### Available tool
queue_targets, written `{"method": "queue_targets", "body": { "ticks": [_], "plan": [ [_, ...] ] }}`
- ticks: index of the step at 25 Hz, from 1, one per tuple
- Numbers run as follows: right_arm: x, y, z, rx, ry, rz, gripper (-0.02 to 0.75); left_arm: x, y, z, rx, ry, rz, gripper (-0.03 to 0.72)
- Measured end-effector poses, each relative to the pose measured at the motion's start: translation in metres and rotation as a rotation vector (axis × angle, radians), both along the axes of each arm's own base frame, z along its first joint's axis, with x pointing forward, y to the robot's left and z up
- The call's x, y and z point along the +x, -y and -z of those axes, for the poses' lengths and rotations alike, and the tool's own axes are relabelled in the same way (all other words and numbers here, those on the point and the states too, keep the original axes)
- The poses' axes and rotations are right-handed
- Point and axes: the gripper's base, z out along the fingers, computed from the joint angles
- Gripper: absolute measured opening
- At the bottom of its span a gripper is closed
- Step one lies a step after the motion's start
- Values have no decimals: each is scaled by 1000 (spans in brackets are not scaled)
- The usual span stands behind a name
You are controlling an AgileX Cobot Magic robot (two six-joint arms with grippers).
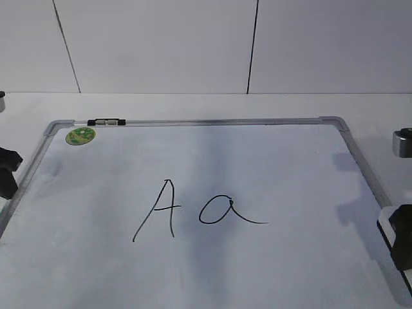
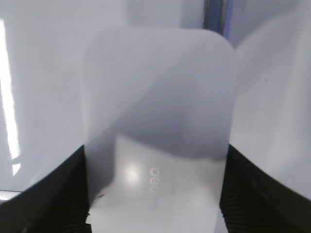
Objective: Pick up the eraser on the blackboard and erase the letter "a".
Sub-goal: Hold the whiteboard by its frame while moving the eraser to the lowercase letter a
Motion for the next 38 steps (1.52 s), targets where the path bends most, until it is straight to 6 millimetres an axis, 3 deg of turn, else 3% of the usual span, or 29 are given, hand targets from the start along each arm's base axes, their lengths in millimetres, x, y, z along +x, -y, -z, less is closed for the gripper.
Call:
{"method": "queue_targets", "body": {
  "ticks": [24,32,38],
  "plan": [
    [0,0,0,2,0,1,548,8,-4,30,-39,-73,-33,230],
    [0,-1,0,10,-1,5,548,10,-4,33,-44,-84,-36,155],
    [0,-1,0,10,0,5,547,12,-5,33,-49,-88,-42,58]
  ]
}}
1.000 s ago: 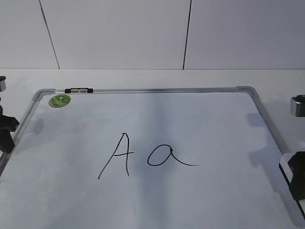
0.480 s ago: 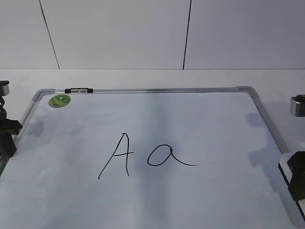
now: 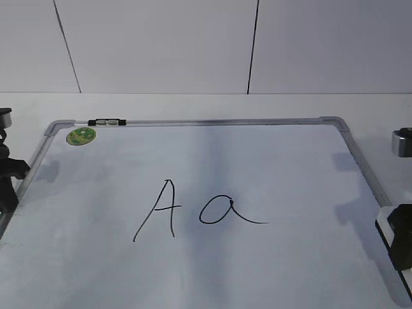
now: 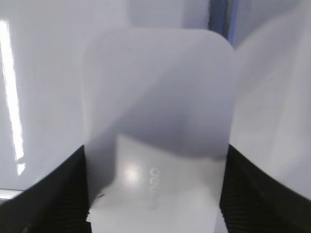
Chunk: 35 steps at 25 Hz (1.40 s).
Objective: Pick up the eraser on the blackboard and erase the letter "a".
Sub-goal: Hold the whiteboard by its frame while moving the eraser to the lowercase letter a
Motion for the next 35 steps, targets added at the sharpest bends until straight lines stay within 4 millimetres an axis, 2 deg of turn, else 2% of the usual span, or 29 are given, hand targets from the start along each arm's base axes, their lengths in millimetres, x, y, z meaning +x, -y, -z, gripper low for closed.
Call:
{"method": "queue_targets", "body": {
  "ticks": [7,12,16,20,23,28,32,35],
  "plan": [
    [0,-2,0,17,-3,1,547,0,0,0,-1,-2,-5,50],
    [-1,-11,-2,119,-10,-57,547,0,0,0,-1,-3,-6,50],
    [8,-17,-18,168,38,-86,547,0,0,0,-1,-3,-6,49],
    [23,-24,-43,188,101,-125,547,0,0,0,-1,-3,-6,49],
    [34,-42,-51,192,87,-198,547,0,0,0,-1,-3,-6,49],
    [52,-92,-54,182,73,-348,547,0,0,0,-1,-3,-6,49],
    [66,-124,-46,140,65,-430,548,0,0,0,-1,-3,-6,49],
    [79,-136,-36,120,46,-450,554,0,0,0,-1,-3,-6,49]
  ]
}}
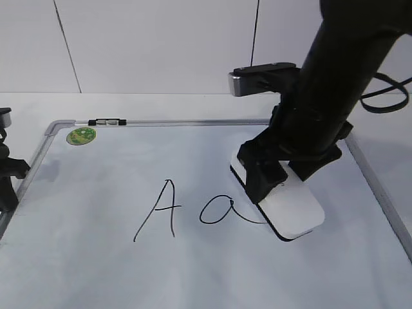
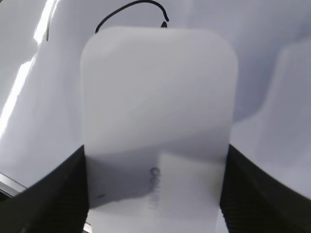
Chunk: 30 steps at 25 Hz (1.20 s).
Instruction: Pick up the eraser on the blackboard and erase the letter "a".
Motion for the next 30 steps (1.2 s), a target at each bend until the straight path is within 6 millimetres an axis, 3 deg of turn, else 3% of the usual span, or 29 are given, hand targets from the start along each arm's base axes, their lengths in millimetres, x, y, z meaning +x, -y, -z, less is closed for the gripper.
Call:
{"method": "queue_targets", "body": {
  "ticks": [15,21,23,30],
  "plan": [
    [44,-34,61,-51,-69,-31,556,0,0,0,0,0,0,49],
    [43,-66,79,-38,-27,-107,556,0,0,0,0,0,0,49],
    [43,-69,87,-51,-36,-118,556,0,0,0,0,0,0,49],
    [44,-71,87,-52,-41,-123,556,0,0,0,1,0,1,49]
  ]
}}
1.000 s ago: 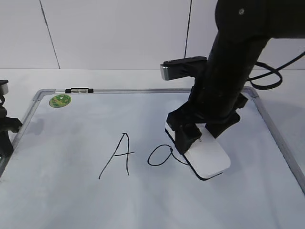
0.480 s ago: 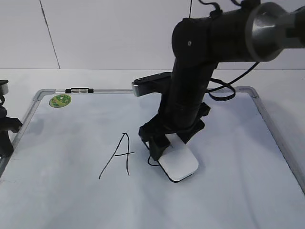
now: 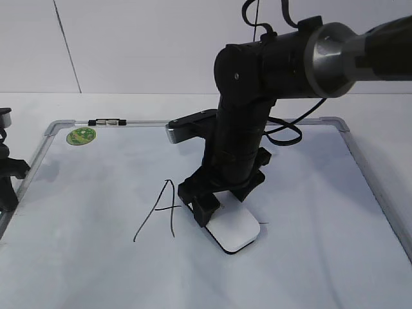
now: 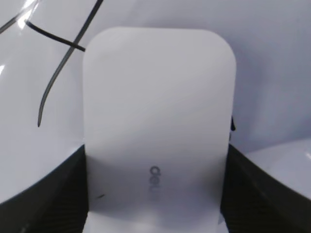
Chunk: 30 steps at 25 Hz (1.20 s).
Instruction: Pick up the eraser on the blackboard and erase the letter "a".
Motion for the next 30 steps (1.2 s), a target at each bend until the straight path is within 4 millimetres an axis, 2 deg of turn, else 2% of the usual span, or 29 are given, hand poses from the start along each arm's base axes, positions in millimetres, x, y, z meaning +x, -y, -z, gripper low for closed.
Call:
{"method": "queue_targets", "body": {
  "ticks": [8,18,20,25,30],
  "plan": [
    [2,5,0,-58,27,-6,556,0,-1,0,1,0,-1,49],
    [24,39,0,-113,49,109,556,0,-1,0,1,0,-1,49],
    [25,41,0,-99,37,124,556,0,-1,0,1,0,-1,49],
    [17,28,0,-93,36,61,556,0,-2,0,1,0,-6,49],
    [-7,-5,0,-99,38,-50,556,0,-3,0,0,0,-9,49]
  ]
}}
